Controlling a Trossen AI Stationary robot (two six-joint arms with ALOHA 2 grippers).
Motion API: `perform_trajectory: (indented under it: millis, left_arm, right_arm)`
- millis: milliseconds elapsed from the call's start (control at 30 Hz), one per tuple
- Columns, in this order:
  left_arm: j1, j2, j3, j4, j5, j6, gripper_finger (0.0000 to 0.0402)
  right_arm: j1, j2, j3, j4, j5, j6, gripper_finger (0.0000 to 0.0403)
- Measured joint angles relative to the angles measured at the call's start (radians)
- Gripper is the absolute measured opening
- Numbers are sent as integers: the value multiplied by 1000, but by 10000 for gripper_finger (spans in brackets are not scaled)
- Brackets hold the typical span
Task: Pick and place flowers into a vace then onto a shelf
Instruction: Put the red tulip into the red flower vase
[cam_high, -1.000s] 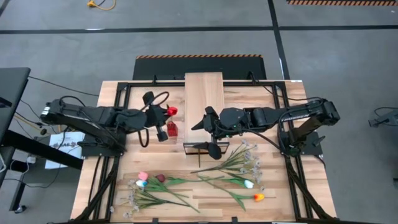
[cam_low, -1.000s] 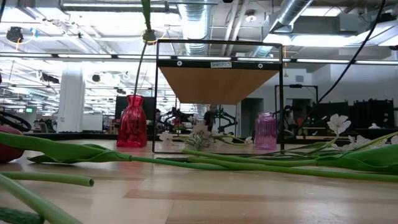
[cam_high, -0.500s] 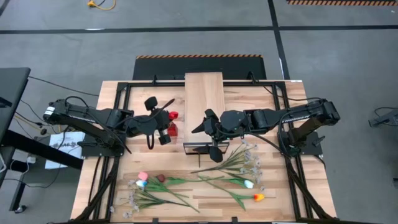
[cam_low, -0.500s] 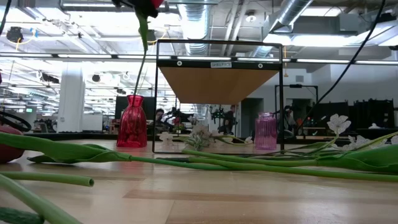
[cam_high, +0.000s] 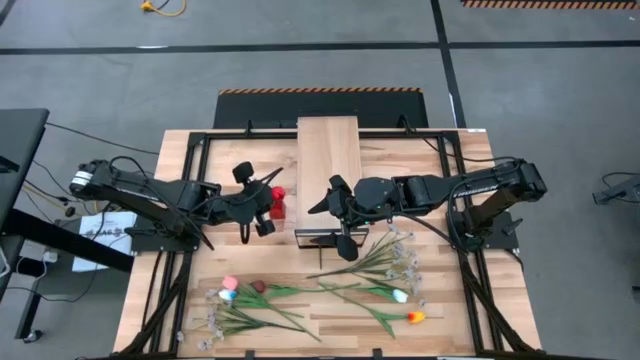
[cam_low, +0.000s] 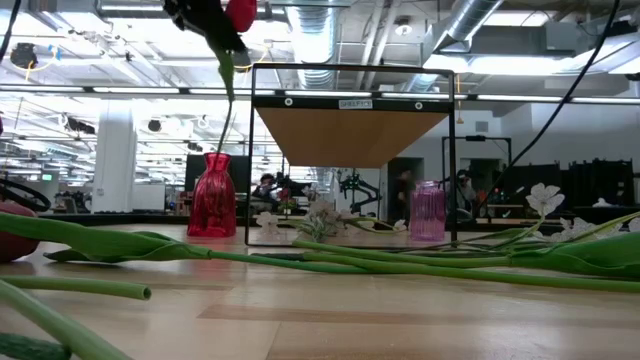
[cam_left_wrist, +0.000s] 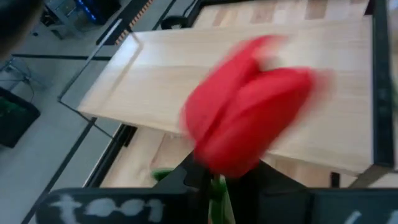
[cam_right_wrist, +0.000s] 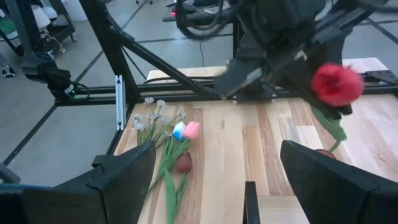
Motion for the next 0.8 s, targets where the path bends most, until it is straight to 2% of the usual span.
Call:
perform_trajectory:
  millis: [267,400,633,800]
  left_arm:
    - [0,-1,-18,21,-15,0,89]
    - [0,-1,-18,18,22,0,109]
    - [0,-17,-14,7,37,0,114]
    - [-2,-48,44,-96,41,-25,114]
  right_arm:
    - [0,0,0,0,0,0,338]
    - [0,0,0,0,0,0,338]
    - [-2,0,0,0,0,1,338]
    - [-9,0,0,-1,0,25,338]
